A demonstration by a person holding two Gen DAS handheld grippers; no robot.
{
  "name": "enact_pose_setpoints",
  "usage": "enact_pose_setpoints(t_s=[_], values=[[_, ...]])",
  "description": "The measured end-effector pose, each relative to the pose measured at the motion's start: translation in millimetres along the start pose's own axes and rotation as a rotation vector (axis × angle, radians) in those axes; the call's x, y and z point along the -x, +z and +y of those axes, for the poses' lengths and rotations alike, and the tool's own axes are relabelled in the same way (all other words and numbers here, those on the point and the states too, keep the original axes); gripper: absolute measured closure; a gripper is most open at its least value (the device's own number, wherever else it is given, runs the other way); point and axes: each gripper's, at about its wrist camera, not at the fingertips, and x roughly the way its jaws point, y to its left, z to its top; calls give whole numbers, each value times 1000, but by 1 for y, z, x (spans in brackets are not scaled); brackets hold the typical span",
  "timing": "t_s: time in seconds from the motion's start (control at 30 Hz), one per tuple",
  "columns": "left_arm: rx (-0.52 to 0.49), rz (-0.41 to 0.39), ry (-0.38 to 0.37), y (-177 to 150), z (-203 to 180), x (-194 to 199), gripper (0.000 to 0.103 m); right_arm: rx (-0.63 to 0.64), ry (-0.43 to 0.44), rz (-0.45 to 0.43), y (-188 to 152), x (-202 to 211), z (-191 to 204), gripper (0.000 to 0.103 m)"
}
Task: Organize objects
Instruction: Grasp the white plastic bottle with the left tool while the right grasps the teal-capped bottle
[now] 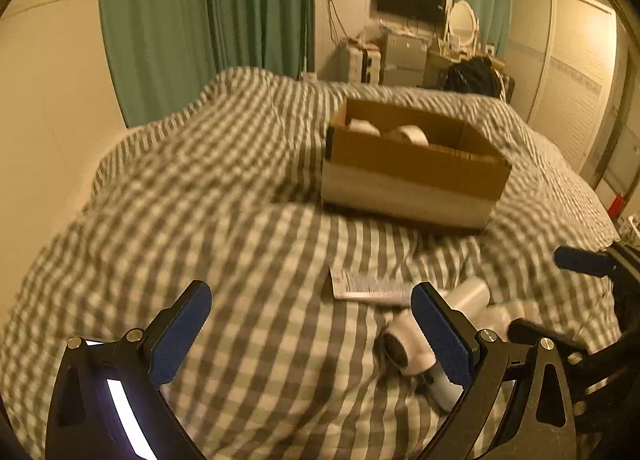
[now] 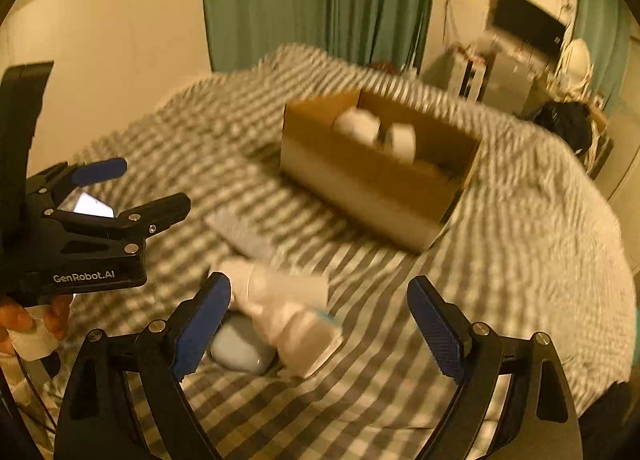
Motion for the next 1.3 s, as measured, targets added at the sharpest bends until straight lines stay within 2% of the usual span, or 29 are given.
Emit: enact_pose_setpoints(t_s=[0.13, 0.27, 0.33, 0.57, 0.67, 0.83, 1.03, 1.13, 1.2, 1.3], values=[[-9, 28, -2, -4, -3, -9, 0, 4, 25, 71, -14, -26, 2, 14], [-16, 43, -9, -7, -5, -14, 0, 7, 46, 116, -21, -43, 2, 35], [-25, 53, -14, -7, -10, -17, 0, 11, 64, 118, -24, -44, 3, 40], [-66, 80, -62, -9, -33, -21, 0, -22, -17, -3, -21, -13, -13, 40], [-99, 101, -96, -12, -46, -26, 0, -61, -49, -22, -17, -4, -29, 40], [-115, 142, -127, -15, -60, -40, 0, -112, -53, -38, -14, 4, -45, 40], [-193, 160, -120, -21, -80, -56, 1, -134, -51, -38, -15, 3, -56, 40], [-241, 170, -125, -23, -90, -62, 10, -149, -53, -30, -18, 1, -61, 40], [-264, 178, -124, -25, -94, -65, 22, -154, -51, -24, -20, -1, -63, 40], [-253, 176, -134, -24, -91, -64, 25, -154, -52, -21, -20, -4, -63, 40]])
